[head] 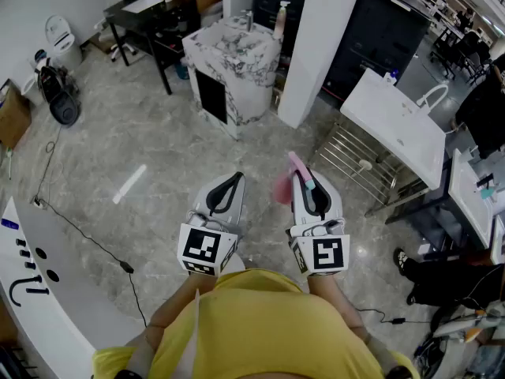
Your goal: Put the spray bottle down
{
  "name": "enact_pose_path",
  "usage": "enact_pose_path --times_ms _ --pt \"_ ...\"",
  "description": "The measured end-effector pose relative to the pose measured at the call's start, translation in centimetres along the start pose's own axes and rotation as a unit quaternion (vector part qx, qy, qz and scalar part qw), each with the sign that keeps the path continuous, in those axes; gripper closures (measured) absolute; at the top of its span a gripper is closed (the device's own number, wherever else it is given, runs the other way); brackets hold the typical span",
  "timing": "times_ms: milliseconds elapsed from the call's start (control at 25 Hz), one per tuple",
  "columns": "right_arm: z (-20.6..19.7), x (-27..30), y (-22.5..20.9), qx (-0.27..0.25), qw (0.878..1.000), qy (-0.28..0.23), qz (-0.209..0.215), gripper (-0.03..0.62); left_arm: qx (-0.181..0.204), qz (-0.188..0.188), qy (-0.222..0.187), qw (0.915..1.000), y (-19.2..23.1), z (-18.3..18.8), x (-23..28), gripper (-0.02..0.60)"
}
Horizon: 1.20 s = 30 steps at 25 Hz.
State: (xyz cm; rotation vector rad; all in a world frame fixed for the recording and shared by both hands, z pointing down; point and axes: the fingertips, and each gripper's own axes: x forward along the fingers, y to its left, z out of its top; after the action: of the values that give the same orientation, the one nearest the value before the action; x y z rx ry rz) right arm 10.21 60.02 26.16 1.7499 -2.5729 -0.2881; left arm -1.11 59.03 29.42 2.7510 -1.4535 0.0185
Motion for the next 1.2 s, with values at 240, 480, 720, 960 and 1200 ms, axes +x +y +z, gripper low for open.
enact_pose_path --times_ms 240,480,720,960,1200 --pt "-1.1 1.5 -1.9 0.029 1.0 -0.001 -0.006 0.531 0.004 -0.001 -0.002 1.0 0.4 -0.2 2.3 0.581" --pt "-3.0 5.9 -3.7 0.029 1.0 0.003 -0.011 0.531 -0.002 -0.004 -0.001 1.0 3.3 -1.3 6.4 0.581" --pt "-4.4 13.9 -6.1 0.03 0.999 0.004 -0.022 0.531 -0.007 -0.015 0.002 0.9999 8.8 -1.7 13.0 0.581" --pt "-4.9 23.8 -8.4 0.029 0.999 0.0 -0.029 0.53 0.006 -0.023 -0.016 0.9996 15.5 0.3 20.3 0.581" --pt "-6.2 32.1 -10.5 0.03 0.999 0.003 -0.043 0.53 0.006 -0.042 -0.008 0.9991 20.9 0.0 27.1 0.581"
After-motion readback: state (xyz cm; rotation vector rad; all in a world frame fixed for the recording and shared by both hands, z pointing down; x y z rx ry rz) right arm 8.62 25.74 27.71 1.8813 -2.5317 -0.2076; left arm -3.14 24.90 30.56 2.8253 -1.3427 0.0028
